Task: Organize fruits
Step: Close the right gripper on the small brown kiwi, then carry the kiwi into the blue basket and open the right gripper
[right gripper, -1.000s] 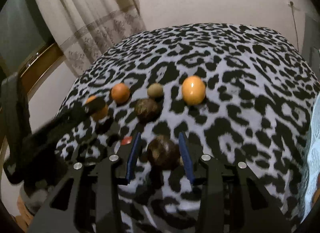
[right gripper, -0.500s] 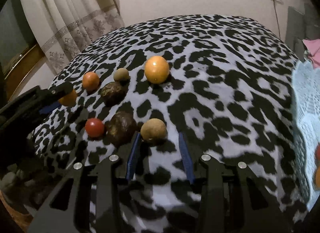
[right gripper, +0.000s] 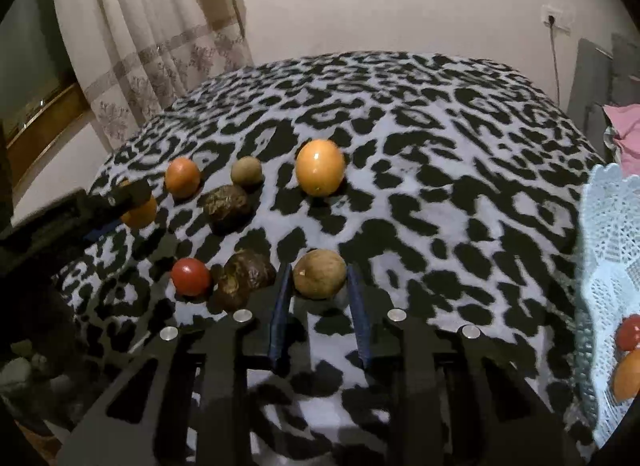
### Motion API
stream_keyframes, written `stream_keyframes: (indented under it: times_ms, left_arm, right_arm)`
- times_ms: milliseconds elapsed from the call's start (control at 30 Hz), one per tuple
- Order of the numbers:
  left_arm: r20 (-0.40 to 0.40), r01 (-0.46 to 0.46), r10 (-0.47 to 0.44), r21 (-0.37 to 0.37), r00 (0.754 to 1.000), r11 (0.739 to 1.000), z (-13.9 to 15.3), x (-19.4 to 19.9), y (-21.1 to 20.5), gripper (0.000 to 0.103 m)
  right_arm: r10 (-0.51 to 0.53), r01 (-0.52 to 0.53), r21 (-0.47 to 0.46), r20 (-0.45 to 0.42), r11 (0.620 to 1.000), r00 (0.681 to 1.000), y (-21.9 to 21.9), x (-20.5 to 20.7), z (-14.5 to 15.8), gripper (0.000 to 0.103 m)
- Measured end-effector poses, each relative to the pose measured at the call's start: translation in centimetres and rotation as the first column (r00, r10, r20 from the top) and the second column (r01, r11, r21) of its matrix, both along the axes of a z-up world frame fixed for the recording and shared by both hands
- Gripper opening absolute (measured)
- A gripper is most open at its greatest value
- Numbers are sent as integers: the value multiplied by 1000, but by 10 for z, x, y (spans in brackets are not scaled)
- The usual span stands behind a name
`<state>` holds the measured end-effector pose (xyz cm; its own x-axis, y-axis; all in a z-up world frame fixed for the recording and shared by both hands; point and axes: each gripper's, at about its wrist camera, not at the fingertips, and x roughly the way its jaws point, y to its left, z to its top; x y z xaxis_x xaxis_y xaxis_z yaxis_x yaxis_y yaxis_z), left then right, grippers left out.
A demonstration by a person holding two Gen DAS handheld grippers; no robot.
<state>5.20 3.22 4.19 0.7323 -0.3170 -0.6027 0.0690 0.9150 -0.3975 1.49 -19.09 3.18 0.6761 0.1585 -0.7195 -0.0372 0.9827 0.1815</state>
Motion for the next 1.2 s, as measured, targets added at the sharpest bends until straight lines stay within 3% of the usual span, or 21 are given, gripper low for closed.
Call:
stream_keyframes:
  times_ms: [467,800,1200]
  left_arm:
    - [17,30,-30,13,999,999,2,-3,-8,41]
    - [25,41,-42,39,999,998,1,-6,-15,41]
    - [42,56,-59,88,997,995,2,-17,-27,41]
  right_arm:
    - [-195,193,31,116,981,974,-70,-59,49,29]
    - [-325,321,53,99,945,940,-123,-93,46,29]
    - [-373,367,81,84,927,924,-140,-109,37,30]
